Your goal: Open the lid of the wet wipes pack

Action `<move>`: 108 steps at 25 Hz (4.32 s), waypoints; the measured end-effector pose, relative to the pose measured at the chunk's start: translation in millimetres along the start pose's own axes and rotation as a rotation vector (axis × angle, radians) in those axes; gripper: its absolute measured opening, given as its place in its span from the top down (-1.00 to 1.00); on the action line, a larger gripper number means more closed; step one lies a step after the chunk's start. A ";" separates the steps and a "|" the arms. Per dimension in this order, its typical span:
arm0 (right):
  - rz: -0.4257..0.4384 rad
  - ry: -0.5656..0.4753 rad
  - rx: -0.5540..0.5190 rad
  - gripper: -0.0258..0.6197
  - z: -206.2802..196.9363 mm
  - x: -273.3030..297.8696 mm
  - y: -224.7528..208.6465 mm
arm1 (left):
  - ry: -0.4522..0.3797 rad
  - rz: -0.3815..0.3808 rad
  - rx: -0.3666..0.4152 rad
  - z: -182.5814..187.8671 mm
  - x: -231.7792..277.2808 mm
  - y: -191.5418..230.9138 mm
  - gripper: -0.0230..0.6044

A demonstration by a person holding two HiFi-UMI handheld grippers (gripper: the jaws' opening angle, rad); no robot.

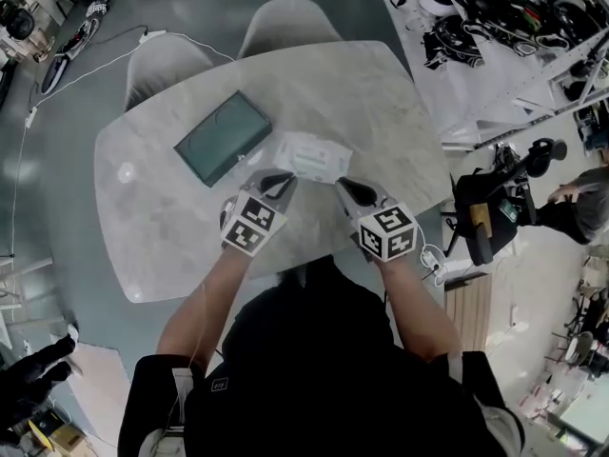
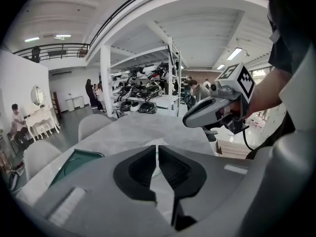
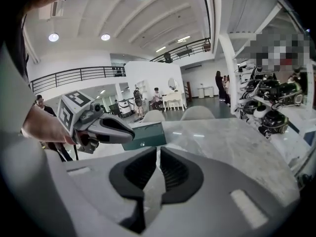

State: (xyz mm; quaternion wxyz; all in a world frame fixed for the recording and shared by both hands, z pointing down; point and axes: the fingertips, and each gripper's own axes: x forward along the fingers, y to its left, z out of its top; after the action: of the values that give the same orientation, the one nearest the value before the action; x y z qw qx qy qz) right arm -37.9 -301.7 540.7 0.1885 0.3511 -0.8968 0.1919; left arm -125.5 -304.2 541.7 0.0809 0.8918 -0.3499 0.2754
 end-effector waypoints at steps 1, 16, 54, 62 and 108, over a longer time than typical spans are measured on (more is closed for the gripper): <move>0.008 0.013 0.004 0.84 -3.1 6.6 -4.9 | 0.014 -0.005 0.006 -0.8 8.3 2.0 0.88; 0.055 0.153 0.048 0.84 -52.1 77.2 -74.4 | 0.268 -0.103 0.210 -31.5 113.7 20.0 0.59; 0.063 0.426 -0.082 0.85 -104.4 129.1 -97.9 | 0.432 -0.213 0.487 -63.0 168.9 20.6 0.47; 0.040 0.399 -0.036 0.85 -104.1 126.7 -100.9 | 0.378 -0.213 0.481 -36.1 159.2 26.1 0.61; 0.019 0.200 0.153 0.86 -66.8 66.2 -78.4 | 0.184 -0.003 0.209 9.0 127.3 100.1 0.71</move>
State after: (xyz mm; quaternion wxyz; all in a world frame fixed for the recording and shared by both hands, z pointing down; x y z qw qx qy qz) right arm -14.4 -360.1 645.8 0.2478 0.3353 -0.8595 0.2956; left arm -111.7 -455.3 599.0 0.0198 0.8668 -0.3092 0.3907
